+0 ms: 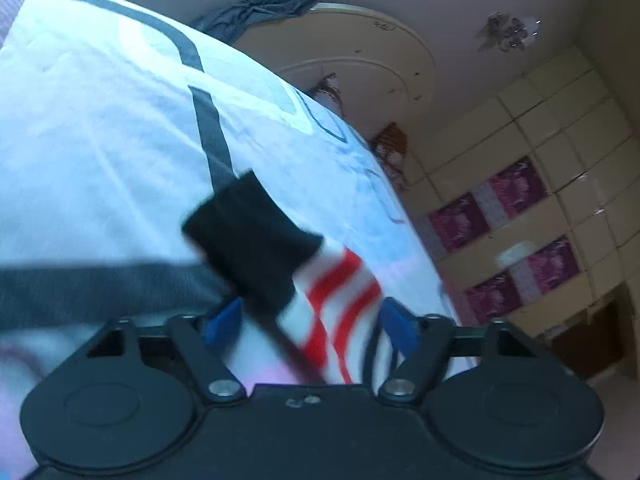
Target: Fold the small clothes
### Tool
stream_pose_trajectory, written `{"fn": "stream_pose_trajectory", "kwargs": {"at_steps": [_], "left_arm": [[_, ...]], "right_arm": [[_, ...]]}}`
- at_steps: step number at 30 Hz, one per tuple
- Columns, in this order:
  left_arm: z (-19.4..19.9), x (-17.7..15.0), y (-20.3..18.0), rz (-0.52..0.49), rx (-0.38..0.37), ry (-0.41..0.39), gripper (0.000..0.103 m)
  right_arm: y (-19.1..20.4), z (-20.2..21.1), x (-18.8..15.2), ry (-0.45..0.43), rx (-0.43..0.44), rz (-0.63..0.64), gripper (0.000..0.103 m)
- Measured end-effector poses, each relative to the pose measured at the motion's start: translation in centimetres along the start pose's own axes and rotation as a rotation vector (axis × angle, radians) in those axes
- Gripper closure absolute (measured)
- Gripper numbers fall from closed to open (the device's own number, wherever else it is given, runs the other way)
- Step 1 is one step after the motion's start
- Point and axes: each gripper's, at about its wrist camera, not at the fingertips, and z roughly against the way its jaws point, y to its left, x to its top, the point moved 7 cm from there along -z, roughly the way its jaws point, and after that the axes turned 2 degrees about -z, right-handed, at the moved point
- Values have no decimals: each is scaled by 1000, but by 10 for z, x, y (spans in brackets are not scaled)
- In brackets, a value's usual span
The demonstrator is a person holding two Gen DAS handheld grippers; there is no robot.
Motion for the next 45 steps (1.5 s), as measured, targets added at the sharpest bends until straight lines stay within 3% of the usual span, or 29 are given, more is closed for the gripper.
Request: {"fn": "stream_pose_trajectory", "kwargs": {"at_steps": [2, 3, 4, 6, 10, 15, 20, 23, 25, 26, 27, 28, 29, 30, 31, 33, 35, 36, 39, 42, 45], "left_arm": [[-10, 7, 3, -20, 49, 10, 77], [-18, 7, 2, -33, 60, 44, 98], [-22, 6, 0, -34, 52, 71, 98], [-13, 5, -26, -96, -31, 40, 98], [6, -37, -111, -294, -187, 72, 98], [6, -146, -224, -475, -379, 260, 98], [10, -260, -300, -698, -457, 385, 98], [2, -326, -322, -836, -451, 465, 98], [-10, -360, -327, -872, -453, 529, 97], [-16, -378, -326, -889, -455, 577, 93], [-20, -393, -324, -906, -448, 619, 73], [-20, -400, -323, -915, -455, 622, 60], [-6, -404, -319, -920, -476, 591, 52], [6, -403, -316, -930, -480, 573, 30], [16, -397, -314, -945, -484, 551, 20], [33, -374, -310, -989, -484, 478, 23], [45, -345, -287, -1021, -428, 440, 30], [48, -330, -274, -1032, -394, 411, 34], [47, -274, -224, -1086, -218, 312, 50], [26, -235, -185, -1087, -59, 303, 51], [5, -223, -174, -1056, -56, 303, 55]], "right_arm": [[0, 1, -2, 0, 1, 1, 49], [1, 1, -3, 2, 5, 9, 49], [2, 1, -4, 3, 12, 16, 51], [2, 0, -4, 13, 26, 25, 88], [-6, 2, 1, 3, 37, -6, 88], [-18, 12, 7, -11, 52, -30, 88], [-39, 30, 12, -31, 60, -58, 88], [-54, 41, 13, -38, 67, -75, 88], [-66, 48, 13, -43, 74, -92, 88], [-70, 51, 13, -44, 76, -101, 88], [-74, 54, 13, -45, 85, -107, 87], [-78, 56, 13, -46, 67, -102, 79], [-80, 59, 13, -54, 38, -91, 36], [-80, 64, 15, -92, 25, -74, 14], [-78, 70, 17, -129, 58, -47, 14], [-73, 70, 18, -102, 116, -40, 18], [-64, 64, 18, -66, 177, -67, 37], [-60, 59, 18, -43, 214, -91, 42], [-39, 41, 15, 26, 306, -142, 43], [-5, 20, 10, 73, 309, -64, 42], [22, 3, 8, 67, 277, 41, 43]]}}
